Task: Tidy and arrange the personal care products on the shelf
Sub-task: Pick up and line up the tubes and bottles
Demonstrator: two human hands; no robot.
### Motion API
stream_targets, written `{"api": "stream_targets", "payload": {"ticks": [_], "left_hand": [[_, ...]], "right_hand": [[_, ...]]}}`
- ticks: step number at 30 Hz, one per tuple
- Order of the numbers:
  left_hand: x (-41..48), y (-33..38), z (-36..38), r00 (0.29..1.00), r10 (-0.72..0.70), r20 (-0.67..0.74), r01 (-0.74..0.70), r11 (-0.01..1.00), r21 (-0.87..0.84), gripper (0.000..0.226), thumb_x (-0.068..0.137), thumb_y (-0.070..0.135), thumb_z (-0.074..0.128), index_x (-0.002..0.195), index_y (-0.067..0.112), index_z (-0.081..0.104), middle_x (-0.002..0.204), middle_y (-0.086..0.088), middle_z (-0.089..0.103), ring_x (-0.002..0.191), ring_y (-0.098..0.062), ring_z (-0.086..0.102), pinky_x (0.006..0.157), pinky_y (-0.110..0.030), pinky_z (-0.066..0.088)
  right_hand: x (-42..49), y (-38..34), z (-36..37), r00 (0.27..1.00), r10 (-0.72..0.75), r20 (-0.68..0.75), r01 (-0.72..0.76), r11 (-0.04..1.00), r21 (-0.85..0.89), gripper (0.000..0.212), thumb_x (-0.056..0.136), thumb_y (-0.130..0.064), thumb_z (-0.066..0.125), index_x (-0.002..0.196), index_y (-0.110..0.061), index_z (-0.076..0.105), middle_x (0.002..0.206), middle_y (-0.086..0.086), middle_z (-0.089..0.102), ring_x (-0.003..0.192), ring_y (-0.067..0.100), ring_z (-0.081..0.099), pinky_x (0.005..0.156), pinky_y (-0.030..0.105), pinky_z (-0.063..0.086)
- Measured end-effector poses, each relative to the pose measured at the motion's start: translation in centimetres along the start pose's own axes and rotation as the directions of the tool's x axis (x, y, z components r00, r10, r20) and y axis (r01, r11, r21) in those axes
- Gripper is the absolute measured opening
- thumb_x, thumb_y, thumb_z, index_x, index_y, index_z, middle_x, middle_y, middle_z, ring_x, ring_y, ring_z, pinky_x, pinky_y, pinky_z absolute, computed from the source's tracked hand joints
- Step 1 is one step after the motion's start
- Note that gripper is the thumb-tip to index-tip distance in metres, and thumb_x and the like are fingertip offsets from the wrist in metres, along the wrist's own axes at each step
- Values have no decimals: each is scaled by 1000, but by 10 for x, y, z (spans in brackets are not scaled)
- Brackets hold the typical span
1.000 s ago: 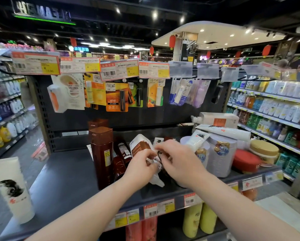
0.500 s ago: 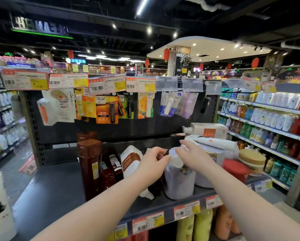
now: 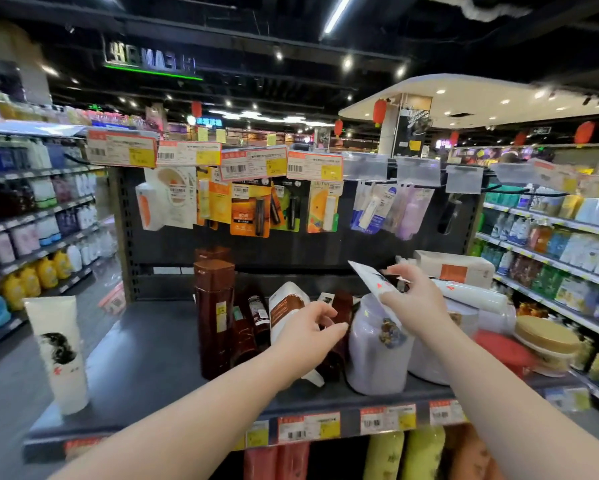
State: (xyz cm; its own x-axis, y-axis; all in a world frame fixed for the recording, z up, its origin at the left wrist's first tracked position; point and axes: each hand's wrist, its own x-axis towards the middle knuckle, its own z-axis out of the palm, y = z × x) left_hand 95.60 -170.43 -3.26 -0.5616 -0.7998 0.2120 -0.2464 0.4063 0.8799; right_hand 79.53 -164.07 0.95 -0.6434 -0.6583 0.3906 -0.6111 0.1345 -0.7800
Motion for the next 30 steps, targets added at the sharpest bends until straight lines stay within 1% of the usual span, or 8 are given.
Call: {"api": "stream_targets", "payload": {"ticks": [5, 8, 12, 15, 18, 25, 28, 30], "left_hand": [[-17, 6, -11, 999, -26, 22, 30, 976, -216, 31, 89, 48, 48, 116, 33, 55, 106, 12, 63, 92, -5, 61, 67, -18, 47], [-27, 8, -26, 1000, -23, 1, 21, 901, -433, 21, 89, 51, 45, 100, 40, 60, 95, 15, 72, 86, -5, 68, 69, -24, 54], [-46, -9, -49, 988, -71, -135, -8, 858, -514, 23, 81, 41, 61, 102, 32, 62, 104, 5, 72, 94, -11, 68, 74, -31, 55], [-66, -29, -69, 971, -90, -223, -32, 871, -491, 24, 78, 33, 62, 101, 26, 63, 100, 2, 73, 92, -16, 69, 72, -35, 58], [-87, -45, -94, 955, -85, -283, -52, 893, -446, 14, 86, 19, 62, 97, 26, 62, 92, 7, 74, 85, -10, 69, 65, -27, 56], [-124, -71, -154, 940, -103, -324, 27, 973, -230, 27, 86, 11, 62, 112, 20, 61, 100, 4, 69, 90, -6, 65, 79, -20, 53], [-134, -87, -185, 858, -132, -497, 80, 989, -125, 32, 81, 13, 66, 102, 34, 54, 101, 6, 61, 85, -6, 59, 67, -16, 51], [-139, -102, -209, 769, -129, -626, 129, 991, -46, 33, 78, 16, 69, 98, 36, 51, 99, 6, 57, 85, -5, 54, 69, -21, 47]], "right_hand": [[-31, -24, 17, 975, -151, 165, 57, 882, 469, 67, 80, -14, 68, 134, -37, 36, 125, -20, 38, 91, -6, 49, 67, 15, 42], [-54, -39, 36, 894, -344, 287, 160, 843, 513, 76, 79, -21, 72, 132, -52, 26, 110, -45, 41, 100, -7, 55, 75, 19, 53], [-79, -51, 64, 801, -479, 360, 236, 804, 545, 78, 81, -19, 71, 133, -51, 21, 115, -37, 38, 102, -21, 47, 74, 4, 45], [-90, -61, 83, 717, -518, 466, 137, 761, 634, 71, 78, -11, 66, 129, -45, 29, 124, -23, 45, 102, -15, 53, 75, 7, 46], [-96, -76, 104, 675, -495, 547, 8, 747, 665, 59, 84, 4, 60, 128, -31, 42, 120, -4, 57, 101, 5, 61, 83, 22, 52], [-113, -113, 173, 647, -488, 587, 126, 827, 548, 29, 75, -13, 75, 92, -32, 62, 95, -6, 71, 92, 14, 65, 82, 28, 53], [-120, -121, 206, 689, -463, 557, 146, 842, 520, 29, 73, -16, 76, 87, -34, 59, 88, -13, 67, 80, 0, 61, 70, 11, 47], [-122, -123, 225, 723, -409, 557, 110, 864, 491, 29, 75, -16, 74, 91, -33, 57, 89, -14, 65, 78, -2, 58, 65, 10, 46]]}}
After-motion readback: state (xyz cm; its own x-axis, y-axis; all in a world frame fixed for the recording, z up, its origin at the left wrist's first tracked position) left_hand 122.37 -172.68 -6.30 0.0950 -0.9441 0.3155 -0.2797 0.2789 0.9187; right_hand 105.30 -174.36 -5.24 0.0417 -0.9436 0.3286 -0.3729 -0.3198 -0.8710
